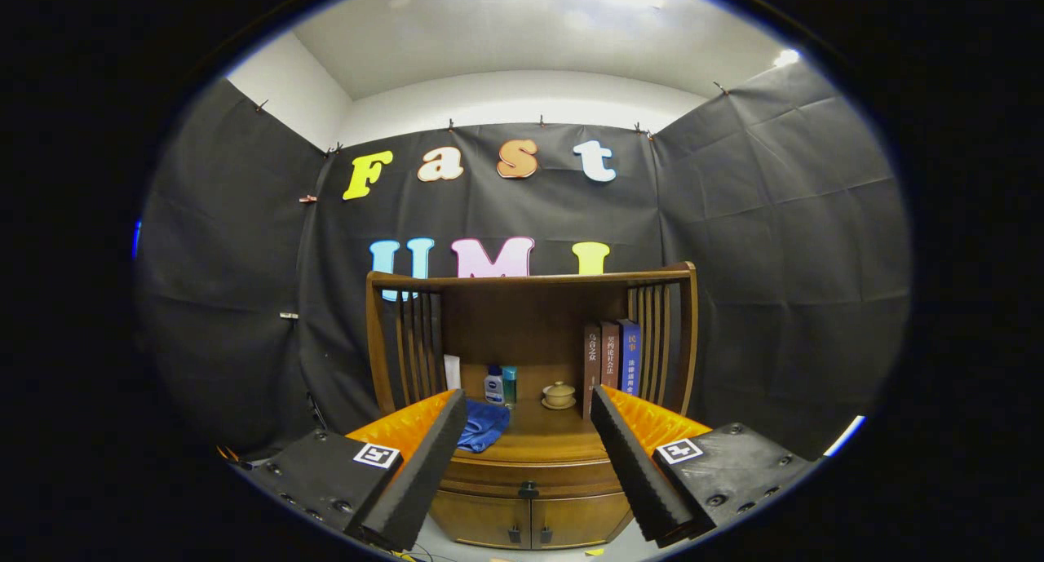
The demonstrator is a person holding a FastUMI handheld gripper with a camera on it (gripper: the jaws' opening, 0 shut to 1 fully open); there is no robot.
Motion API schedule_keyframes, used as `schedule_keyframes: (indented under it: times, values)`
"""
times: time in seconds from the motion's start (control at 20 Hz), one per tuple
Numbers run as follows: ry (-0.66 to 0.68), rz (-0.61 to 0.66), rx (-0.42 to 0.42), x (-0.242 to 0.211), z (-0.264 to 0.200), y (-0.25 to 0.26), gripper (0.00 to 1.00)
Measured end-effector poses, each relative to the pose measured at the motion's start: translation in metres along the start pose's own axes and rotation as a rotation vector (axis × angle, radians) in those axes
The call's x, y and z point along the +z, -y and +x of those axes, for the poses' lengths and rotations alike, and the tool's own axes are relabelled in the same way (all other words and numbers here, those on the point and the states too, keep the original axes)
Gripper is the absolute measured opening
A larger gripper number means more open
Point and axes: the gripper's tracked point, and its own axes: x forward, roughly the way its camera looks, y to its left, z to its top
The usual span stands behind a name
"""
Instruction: Pull open the drawer, take out the items inside it, and place them on the countertop above the cabinet.
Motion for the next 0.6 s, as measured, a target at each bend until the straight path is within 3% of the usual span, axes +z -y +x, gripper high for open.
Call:
schedule_keyframes:
  times: [0.3,0.6]
  values:
    - [-0.074,0.042,0.029,-0.063,0.026,-0.007,0.98]
    - [-0.198,0.027,0.014,-0.163,0.067,-0.007,0.98]
